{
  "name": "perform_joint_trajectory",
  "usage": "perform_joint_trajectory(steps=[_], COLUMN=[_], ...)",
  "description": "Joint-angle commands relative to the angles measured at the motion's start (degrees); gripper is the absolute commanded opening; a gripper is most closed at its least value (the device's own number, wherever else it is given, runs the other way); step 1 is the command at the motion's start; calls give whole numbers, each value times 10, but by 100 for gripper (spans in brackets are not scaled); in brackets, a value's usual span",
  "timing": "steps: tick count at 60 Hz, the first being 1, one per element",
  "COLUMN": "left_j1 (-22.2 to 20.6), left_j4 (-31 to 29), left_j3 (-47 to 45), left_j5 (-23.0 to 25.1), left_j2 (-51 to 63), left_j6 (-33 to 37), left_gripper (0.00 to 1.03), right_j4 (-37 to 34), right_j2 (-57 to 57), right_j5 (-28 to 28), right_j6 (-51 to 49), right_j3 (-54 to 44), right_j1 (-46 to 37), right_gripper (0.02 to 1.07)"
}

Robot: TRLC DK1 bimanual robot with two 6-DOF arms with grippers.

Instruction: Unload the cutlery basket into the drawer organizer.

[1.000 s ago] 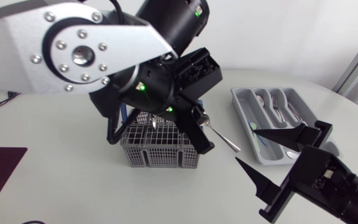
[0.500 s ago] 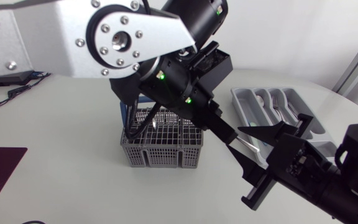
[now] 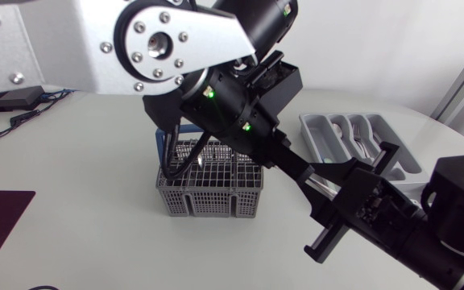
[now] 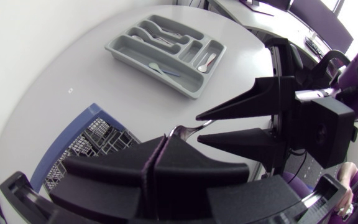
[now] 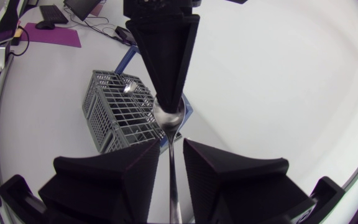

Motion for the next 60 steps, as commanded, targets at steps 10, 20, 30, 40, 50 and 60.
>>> perform_joint_trajectory(steps=[10,20,30,40,50,60], left_j1=[-5,-9,-14,-15,-15,-6], left_j4=[-5,-5,-5,-5,-5,-5], left_j3=[16,12,10,10,15,21], left_j5=[5,5,5,5,5,4], left_j2=[11,7,6,6,3,-8], left_j6=[-9,-10,-10,-9,-10,-9], left_gripper=[13,13,13,13,19,60], right_j4=[7,8,8,3,-10,-32], right_j2=[12,17,17,16,13,1], right_j5=[6,6,6,7,7,6], right_j6=[-11,-12,-12,-13,-14,-13], right_j3=[0,-2,-3,-7,-9,-9], right_j1=[1,0,-2,-4,-1,6], right_gripper=[25,23,15,12,8,8])
